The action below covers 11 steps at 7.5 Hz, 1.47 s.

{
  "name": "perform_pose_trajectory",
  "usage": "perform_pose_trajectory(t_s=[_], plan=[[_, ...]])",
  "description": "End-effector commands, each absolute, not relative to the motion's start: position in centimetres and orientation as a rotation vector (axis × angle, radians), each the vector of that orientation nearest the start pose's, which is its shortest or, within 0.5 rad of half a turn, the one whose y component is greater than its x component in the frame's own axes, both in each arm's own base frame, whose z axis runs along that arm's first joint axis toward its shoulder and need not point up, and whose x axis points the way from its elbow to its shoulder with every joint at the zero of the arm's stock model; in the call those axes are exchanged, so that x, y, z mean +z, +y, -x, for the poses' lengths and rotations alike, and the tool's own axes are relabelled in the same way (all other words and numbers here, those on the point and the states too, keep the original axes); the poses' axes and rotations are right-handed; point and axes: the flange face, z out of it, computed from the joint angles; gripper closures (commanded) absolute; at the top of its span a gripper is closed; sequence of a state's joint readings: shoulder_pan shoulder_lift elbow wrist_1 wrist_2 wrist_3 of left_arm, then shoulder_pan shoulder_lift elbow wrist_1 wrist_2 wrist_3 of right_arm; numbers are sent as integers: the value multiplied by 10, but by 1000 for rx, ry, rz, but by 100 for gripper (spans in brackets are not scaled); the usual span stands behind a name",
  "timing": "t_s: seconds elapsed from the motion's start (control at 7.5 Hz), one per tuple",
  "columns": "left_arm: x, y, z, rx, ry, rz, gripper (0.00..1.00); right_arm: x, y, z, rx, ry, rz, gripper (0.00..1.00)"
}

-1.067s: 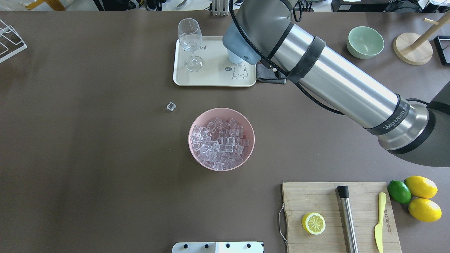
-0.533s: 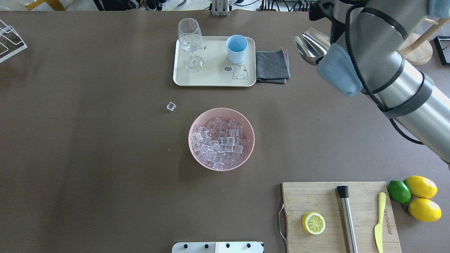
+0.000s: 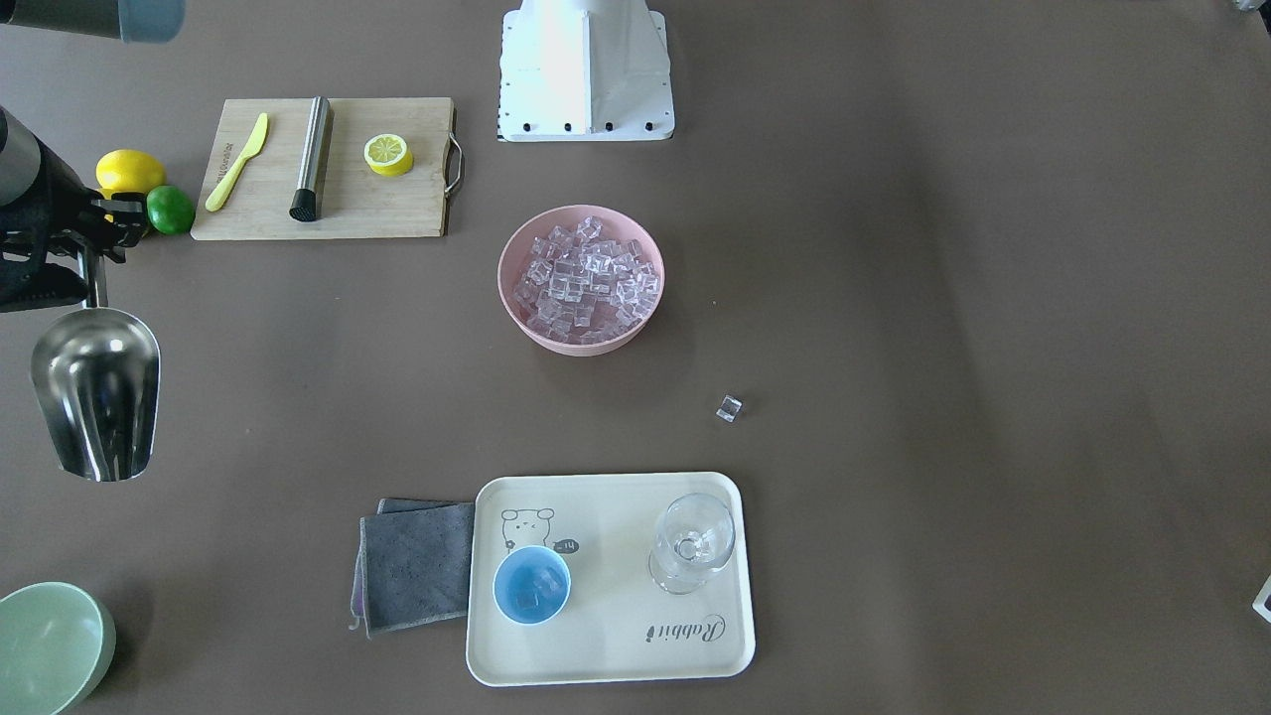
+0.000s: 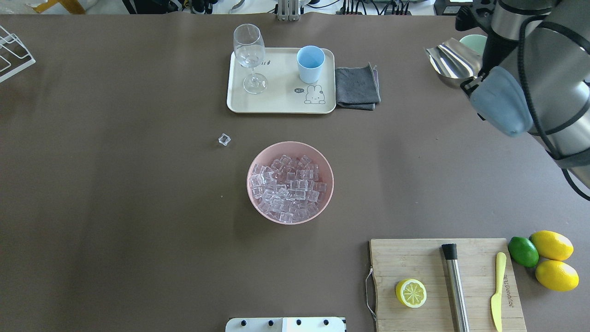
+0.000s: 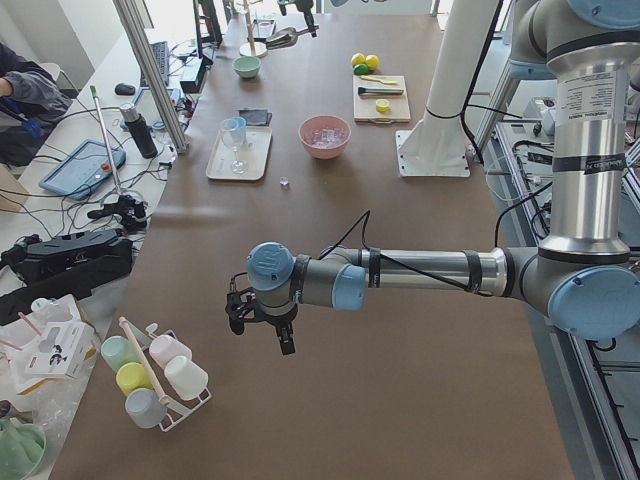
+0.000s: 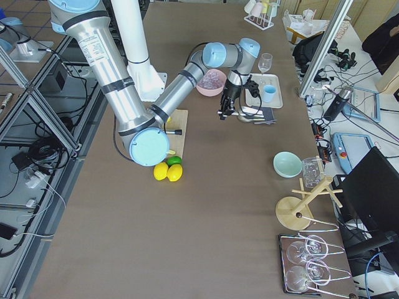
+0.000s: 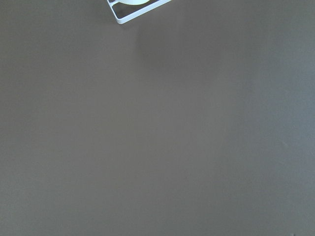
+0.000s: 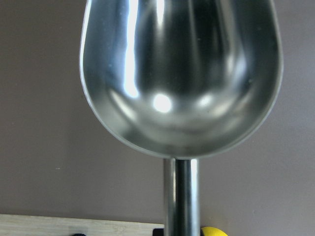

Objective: Put ice in cup with scoop
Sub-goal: 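Carry the empty scoop back toward its spot on the table with the right gripper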

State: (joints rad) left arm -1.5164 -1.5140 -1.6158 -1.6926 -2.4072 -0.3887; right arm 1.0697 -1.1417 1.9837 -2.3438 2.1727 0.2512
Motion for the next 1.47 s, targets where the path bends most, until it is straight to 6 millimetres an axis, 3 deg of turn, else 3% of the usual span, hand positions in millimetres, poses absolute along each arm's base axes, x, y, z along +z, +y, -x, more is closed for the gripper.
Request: perform_pose_trajectory(t_s=[0.0, 0.4, 0.53, 0.8, 1.07, 1.33], plan=[[645, -478, 29, -258, 842, 83, 2, 384, -494, 189, -132, -599, 187, 100], [642, -479, 29, -195, 842, 50, 2, 453, -478, 202, -47, -674, 156, 100], [642, -478, 29, -195, 842, 50, 2, 469, -473, 209, -58, -677, 156, 100], [647, -477, 30, -201, 841, 61, 2, 485, -465, 241, -50, -674, 186, 100], [647, -476, 29, -201, 840, 64, 2, 534, -476, 260, -44, -688, 172, 100], [647, -476, 29, -201, 840, 64, 2, 551, -474, 277, -27, -702, 167, 100]])
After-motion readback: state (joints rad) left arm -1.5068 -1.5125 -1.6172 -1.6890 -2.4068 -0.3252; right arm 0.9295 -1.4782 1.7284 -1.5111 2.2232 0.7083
